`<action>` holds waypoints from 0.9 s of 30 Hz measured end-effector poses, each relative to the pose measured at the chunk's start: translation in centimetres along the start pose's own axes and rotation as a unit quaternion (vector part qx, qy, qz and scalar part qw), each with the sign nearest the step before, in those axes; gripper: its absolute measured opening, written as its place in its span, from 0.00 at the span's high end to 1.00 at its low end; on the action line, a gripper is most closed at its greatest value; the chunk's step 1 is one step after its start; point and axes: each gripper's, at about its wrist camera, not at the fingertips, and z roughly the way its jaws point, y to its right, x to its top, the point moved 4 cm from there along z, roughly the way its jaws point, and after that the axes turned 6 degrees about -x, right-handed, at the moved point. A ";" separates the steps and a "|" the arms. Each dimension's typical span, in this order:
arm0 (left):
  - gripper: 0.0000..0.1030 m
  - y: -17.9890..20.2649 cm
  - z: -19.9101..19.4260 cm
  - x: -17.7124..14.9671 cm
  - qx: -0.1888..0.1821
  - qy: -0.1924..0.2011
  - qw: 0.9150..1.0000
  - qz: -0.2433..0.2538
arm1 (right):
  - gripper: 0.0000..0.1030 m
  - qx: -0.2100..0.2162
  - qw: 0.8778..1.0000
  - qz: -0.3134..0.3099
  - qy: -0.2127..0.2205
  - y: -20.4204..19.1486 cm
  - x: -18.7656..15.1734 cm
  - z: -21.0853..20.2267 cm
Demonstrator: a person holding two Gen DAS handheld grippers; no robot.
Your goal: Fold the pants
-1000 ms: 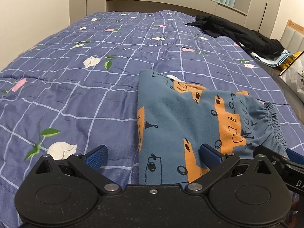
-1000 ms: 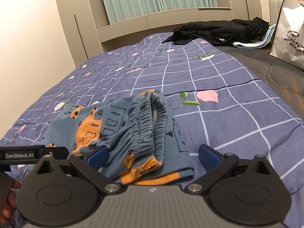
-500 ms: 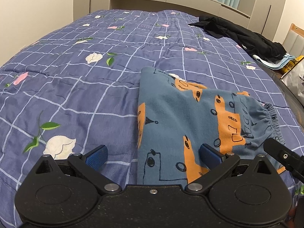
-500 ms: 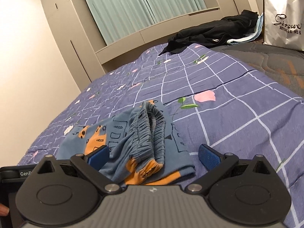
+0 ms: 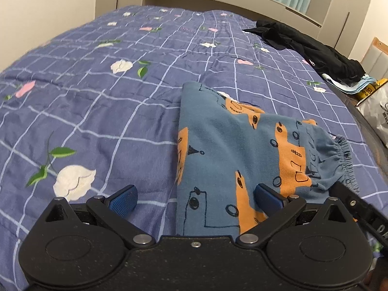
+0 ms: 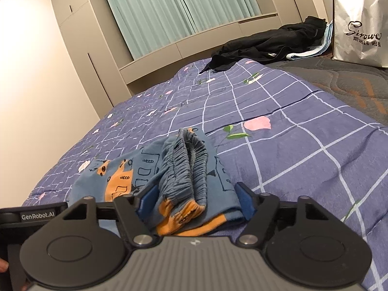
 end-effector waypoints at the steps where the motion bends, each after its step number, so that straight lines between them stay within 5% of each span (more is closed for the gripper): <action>1: 0.01 0.0 -0.1 0.0 -0.003 -0.002 1.000 -0.004 | 0.34 0.000 1.000 -0.001 0.000 0.0 0.0 0.0; 11: 0.05 1.8 -1.3 -0.1 -0.008 0.015 0.999 0.046 | 0.43 0.006 1.000 0.002 0.004 -0.2 -0.3 -0.1; 27: 0.28 1.2 -1.5 -0.2 -0.032 0.004 0.999 0.015 | 0.43 0.005 1.000 -0.001 0.009 -0.2 -0.5 -0.1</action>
